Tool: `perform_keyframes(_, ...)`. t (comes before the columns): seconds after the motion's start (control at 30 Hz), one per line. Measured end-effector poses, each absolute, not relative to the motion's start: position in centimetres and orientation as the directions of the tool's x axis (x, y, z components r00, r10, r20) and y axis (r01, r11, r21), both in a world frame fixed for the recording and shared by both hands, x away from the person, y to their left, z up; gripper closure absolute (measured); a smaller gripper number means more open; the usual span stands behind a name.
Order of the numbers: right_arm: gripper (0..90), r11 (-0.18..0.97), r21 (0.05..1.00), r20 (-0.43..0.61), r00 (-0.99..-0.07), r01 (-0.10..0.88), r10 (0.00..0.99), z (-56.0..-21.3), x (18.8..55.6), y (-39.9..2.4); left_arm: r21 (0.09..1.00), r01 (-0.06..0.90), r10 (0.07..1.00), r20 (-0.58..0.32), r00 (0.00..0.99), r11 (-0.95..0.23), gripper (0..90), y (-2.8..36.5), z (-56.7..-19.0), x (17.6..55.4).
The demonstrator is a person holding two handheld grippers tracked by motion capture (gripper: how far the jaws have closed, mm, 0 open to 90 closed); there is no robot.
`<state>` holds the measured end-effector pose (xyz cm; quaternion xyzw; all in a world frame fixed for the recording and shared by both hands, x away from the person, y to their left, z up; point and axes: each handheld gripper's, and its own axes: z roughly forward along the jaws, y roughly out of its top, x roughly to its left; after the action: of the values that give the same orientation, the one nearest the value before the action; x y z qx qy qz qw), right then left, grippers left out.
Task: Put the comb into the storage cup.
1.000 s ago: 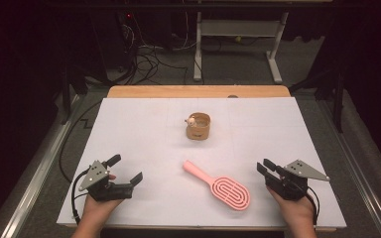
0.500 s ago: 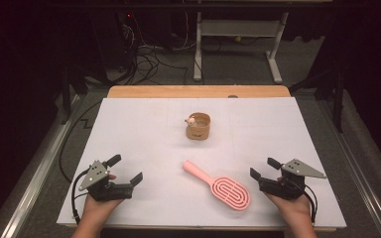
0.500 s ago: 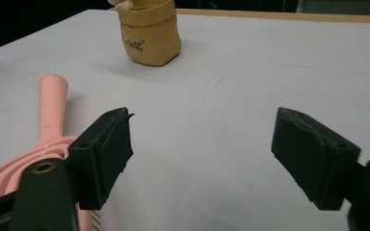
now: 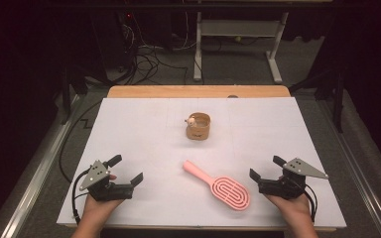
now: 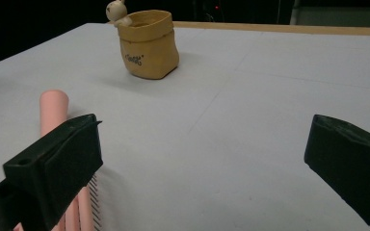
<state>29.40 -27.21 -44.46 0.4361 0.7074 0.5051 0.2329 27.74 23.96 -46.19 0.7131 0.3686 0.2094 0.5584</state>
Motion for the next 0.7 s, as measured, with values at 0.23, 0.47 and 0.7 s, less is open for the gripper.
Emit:
perform_keyframes(0.23, 0.4, 0.220, 0.867, 0.106, -0.597, 0.447, 0.795, -44.3, 29.6, -25.9, 0.951, 0.293, 0.758, -0.117, 0.642, -0.101, 0.0, 24.1, -46.2, 27.8)
perform_keyframes(0.47, 0.4, 0.311, 0.816, 0.093, -0.642, 0.487, 0.761, -44.8, 29.5, -25.1, 0.951, 0.293, 0.757, -0.120, 0.642, -0.098, 0.0, 24.1, -46.2, 27.8)
perform_keyframes(0.7, 0.4, 0.380, 0.768, 0.109, -0.690, 0.515, 0.715, -44.4, 29.2, -24.4, 0.951, 0.296, 0.757, -0.125, 0.641, -0.094, 0.0, 24.1, -46.2, 27.9)
